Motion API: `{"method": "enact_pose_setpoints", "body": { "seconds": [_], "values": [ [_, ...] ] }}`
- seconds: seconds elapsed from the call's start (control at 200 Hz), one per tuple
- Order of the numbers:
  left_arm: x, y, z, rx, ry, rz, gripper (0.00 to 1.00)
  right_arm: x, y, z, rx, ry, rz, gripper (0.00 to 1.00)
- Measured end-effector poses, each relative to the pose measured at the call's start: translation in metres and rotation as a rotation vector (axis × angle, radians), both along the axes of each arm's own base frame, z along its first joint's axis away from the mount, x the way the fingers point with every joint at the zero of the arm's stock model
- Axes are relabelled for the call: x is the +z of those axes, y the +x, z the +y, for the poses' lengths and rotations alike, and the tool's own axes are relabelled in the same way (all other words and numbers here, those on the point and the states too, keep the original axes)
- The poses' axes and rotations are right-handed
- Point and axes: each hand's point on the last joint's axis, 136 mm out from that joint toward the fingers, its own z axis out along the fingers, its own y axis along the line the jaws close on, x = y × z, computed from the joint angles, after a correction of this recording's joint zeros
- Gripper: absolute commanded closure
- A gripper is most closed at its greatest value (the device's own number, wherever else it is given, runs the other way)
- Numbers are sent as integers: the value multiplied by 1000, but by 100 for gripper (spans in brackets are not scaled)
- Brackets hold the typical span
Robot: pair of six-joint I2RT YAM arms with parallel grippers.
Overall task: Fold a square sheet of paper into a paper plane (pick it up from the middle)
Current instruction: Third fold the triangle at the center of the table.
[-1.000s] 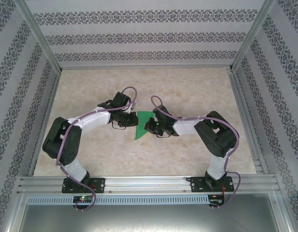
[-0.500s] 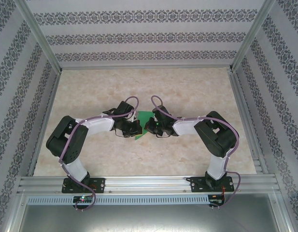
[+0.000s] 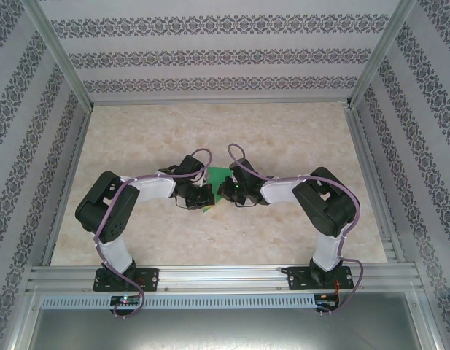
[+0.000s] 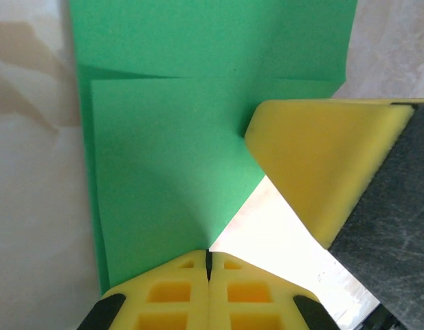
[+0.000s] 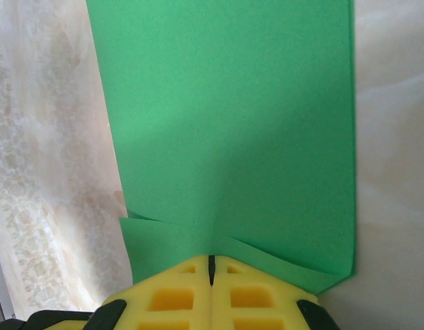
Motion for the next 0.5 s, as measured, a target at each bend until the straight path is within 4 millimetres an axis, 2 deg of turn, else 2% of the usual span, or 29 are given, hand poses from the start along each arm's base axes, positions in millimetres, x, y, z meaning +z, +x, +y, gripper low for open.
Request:
{"method": "enact_pose_setpoints", "body": {
  "seconds": [0.5],
  "values": [
    [2,-2,6,6,16,-26,95,-1,0,0,1,-3,3,100]
  ]
}}
